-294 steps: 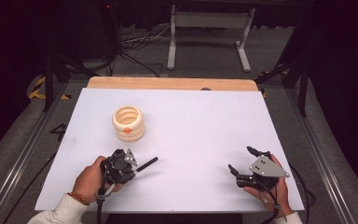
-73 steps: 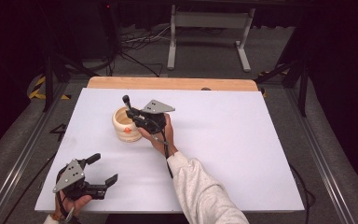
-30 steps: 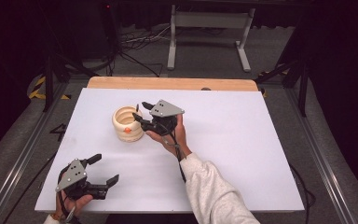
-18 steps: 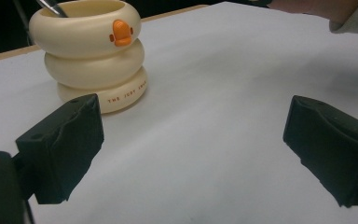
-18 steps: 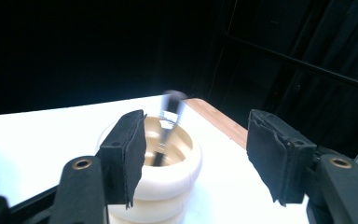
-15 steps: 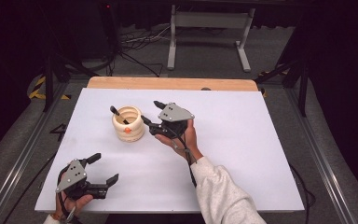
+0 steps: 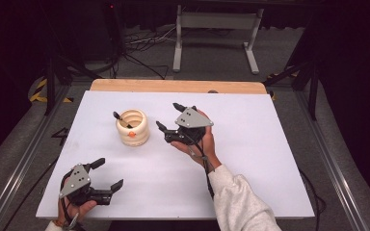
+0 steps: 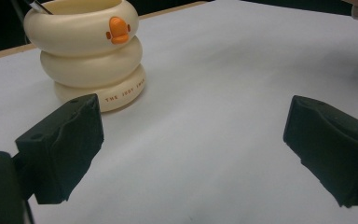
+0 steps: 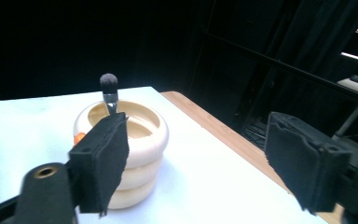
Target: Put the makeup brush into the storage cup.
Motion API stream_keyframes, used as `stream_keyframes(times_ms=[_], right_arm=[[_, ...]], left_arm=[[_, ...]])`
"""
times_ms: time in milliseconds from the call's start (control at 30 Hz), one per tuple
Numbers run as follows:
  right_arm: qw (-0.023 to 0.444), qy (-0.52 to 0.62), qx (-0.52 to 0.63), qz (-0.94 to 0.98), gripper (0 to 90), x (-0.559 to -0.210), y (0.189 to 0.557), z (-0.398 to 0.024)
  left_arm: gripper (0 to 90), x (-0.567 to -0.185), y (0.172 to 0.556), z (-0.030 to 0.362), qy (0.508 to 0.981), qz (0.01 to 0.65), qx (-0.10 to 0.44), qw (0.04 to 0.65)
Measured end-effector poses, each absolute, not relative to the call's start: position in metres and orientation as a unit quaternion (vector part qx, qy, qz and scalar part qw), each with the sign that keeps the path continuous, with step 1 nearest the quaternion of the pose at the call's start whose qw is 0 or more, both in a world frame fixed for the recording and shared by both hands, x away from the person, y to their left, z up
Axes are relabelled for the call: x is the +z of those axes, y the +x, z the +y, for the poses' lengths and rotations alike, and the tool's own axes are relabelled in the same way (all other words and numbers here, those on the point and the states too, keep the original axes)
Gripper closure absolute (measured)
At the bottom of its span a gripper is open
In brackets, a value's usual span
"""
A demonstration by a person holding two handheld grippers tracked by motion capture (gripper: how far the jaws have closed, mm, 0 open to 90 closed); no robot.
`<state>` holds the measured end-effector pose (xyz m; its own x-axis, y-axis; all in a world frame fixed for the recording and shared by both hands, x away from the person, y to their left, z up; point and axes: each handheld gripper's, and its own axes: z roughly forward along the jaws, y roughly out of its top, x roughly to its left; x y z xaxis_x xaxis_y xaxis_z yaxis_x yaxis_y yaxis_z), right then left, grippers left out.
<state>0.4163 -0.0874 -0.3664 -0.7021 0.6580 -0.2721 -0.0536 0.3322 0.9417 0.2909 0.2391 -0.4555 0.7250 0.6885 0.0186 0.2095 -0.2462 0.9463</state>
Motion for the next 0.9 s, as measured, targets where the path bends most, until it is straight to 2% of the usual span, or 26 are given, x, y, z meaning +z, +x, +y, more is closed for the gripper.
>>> stream_keyframes(times_ms=[400, 900], right_arm=[[0.353, 0.212, 0.522, 0.747, 9.9, -0.364, 0.41, -0.109], [0.368, 0.215, 0.516, 0.743, 9.8, -0.363, 0.401, -0.134]], left_arm=[[6.1, -0.456, 0.291, 0.238, 0.759, 0.297, 0.221, 0.536], [6.0, -0.456, 0.291, 0.238, 0.759, 0.297, 0.224, 0.534]])
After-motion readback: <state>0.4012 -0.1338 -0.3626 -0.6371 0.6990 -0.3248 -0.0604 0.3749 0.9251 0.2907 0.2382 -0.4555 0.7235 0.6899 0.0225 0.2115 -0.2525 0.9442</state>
